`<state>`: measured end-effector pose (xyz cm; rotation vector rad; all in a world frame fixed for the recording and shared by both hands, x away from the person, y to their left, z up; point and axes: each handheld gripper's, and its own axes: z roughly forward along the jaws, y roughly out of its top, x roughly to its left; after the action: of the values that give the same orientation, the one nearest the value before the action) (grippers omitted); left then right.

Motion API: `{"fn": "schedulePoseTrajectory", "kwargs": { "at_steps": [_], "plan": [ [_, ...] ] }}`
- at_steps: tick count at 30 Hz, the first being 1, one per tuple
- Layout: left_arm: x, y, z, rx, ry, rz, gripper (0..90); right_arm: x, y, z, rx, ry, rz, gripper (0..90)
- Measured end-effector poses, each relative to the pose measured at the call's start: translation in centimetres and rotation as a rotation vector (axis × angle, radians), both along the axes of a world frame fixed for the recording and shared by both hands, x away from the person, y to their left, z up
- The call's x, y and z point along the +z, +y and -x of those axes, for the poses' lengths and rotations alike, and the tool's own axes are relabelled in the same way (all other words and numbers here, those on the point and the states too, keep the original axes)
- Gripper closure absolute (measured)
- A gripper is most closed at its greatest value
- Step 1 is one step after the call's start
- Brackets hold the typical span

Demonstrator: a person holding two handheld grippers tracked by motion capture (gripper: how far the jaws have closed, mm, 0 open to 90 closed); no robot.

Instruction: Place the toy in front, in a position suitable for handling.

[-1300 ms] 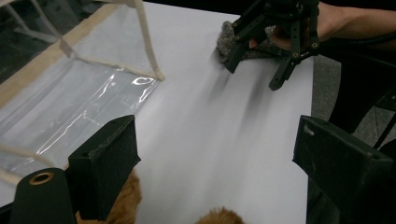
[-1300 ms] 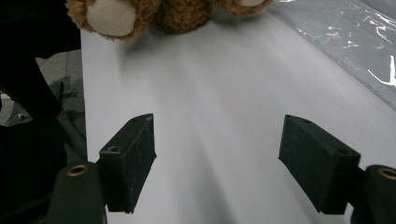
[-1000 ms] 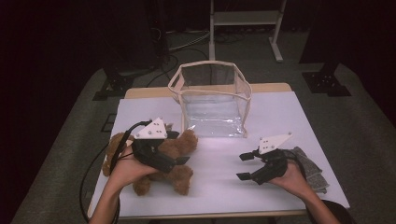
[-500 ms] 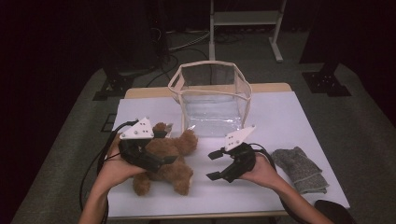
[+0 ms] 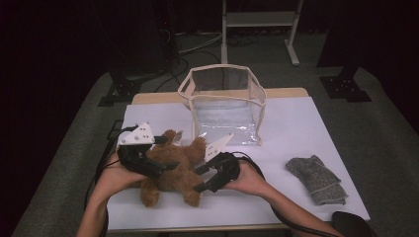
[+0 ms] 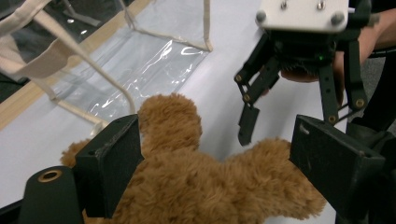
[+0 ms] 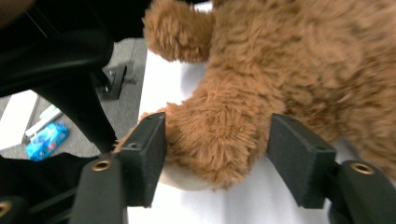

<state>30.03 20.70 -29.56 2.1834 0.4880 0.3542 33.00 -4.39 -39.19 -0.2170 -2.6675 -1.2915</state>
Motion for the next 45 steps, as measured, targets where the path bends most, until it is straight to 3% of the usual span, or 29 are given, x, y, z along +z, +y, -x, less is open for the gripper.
{"fn": "schedulePoseTrajectory", "kwargs": {
  "at_steps": [2,10,17,20,24,28,33,36,45],
  "plan": [
    [-0.4,0.6,-0.4,0.017,0.009,-0.004,15.7,-1.0,0.5,0.4,0.014,0.006,0.041,44.7],
    [-1.6,1.7,-2.4,0.058,0.054,-0.029,15.7,-3.0,1.1,1.8,0.063,0.009,0.076,50.5],
    [-2.5,2.5,-5.1,0.084,0.088,-0.073,22.2,-3.6,0.8,2.0,0.058,0.013,0.068,52.2],
    [-3.2,2.5,-6.3,0.086,0.106,-0.120,25.3,-3.8,0.7,2.0,0.057,0.016,0.064,52.1],
    [-3.9,2.6,-7.2,0.078,0.125,-0.135,30.3,-3.9,0.7,2.0,0.052,0.021,0.057,50.6],
    [-4.1,2.6,-7.7,0.072,0.126,-0.145,37.2,-4.0,0.8,1.9,0.050,0.025,0.056,45.9],
    [-4.4,2.7,-7.9,0.048,0.124,-0.163,58.8,-4.1,1.1,2.0,0.047,0.031,0.053,41.2],
    [-4.4,2.7,-7.7,0.036,0.117,-0.176,66.2,-4.2,1.3,2.1,0.048,0.029,0.052,41.6],
    [-4.1,2.8,-7.5,0.014,0.112,-0.173,78.0,-4.3,1.3,2.0,0.038,0.051,0.050,58.5]
  ]
}}
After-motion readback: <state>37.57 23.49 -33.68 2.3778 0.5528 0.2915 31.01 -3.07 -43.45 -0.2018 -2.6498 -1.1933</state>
